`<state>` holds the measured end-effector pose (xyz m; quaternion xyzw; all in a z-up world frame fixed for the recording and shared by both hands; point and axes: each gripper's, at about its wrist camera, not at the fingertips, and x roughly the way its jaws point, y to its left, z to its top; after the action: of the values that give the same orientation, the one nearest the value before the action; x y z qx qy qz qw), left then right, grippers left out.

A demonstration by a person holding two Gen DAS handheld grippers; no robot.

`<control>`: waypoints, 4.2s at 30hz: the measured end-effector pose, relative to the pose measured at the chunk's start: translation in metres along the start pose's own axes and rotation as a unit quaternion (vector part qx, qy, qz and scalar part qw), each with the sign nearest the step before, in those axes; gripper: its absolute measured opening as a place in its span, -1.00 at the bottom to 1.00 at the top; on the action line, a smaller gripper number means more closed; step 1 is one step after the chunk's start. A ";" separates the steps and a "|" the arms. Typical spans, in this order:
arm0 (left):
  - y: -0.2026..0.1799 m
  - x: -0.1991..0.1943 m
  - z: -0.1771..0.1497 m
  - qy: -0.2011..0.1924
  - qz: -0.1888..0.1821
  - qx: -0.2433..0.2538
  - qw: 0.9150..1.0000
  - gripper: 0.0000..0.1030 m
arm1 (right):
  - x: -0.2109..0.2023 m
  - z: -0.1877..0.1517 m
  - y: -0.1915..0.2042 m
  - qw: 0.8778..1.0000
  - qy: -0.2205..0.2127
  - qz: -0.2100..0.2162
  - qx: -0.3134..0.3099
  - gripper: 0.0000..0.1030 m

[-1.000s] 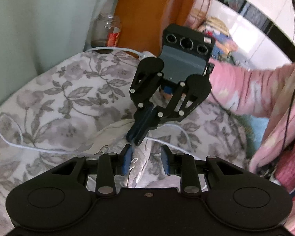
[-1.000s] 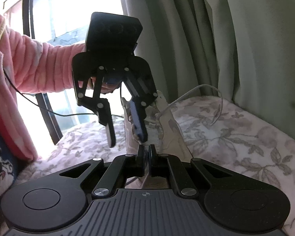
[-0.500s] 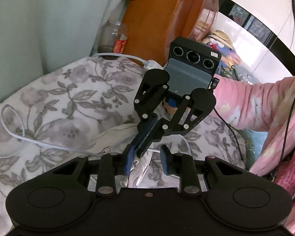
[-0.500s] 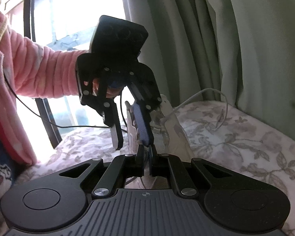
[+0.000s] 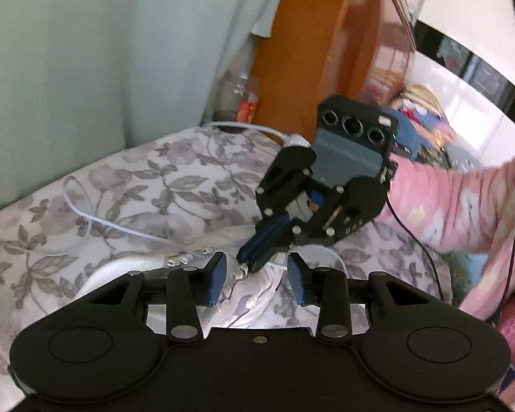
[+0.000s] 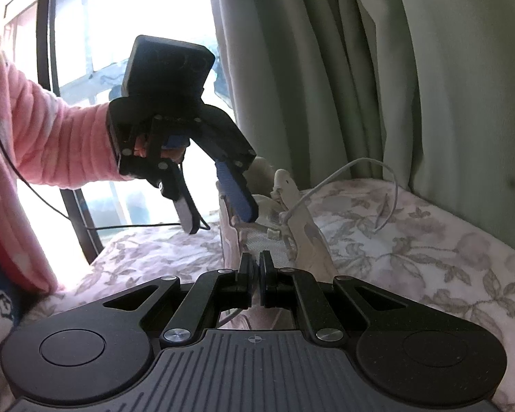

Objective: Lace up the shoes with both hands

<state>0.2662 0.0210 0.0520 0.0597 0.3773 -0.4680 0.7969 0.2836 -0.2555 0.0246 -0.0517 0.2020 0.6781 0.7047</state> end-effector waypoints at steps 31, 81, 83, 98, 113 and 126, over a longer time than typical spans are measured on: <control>0.010 0.030 0.011 0.050 -0.049 -0.002 0.998 -0.13 | -0.002 0.005 0.016 0.996 0.026 -0.080 -0.043 -0.86; 0.016 0.004 0.001 0.005 0.092 -0.182 0.979 -0.97 | 0.007 0.002 0.037 0.992 -0.003 -0.123 0.015 -0.44; 0.015 0.006 0.002 0.013 0.099 -0.172 0.980 -0.97 | 0.006 0.002 0.036 0.992 -0.007 -0.127 0.018 -0.44; -0.011 0.006 0.005 0.043 0.107 -0.084 0.990 -0.97 | 0.005 -0.004 0.033 0.989 -0.021 -0.139 0.036 -0.45; 0.000 0.012 0.012 0.067 0.035 -0.051 0.996 -1.00 | 0.014 -0.008 0.025 0.990 -0.019 -0.135 0.047 -0.42; 0.034 0.030 0.008 0.098 -0.024 -0.221 0.970 -0.89 | 0.011 -0.009 0.025 0.990 -0.019 -0.133 0.053 -0.40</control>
<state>0.3057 0.0152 0.0291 -0.0814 0.5488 -0.3837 0.7382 0.2578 -0.2461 0.0178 -0.0274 0.2156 0.5676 0.7941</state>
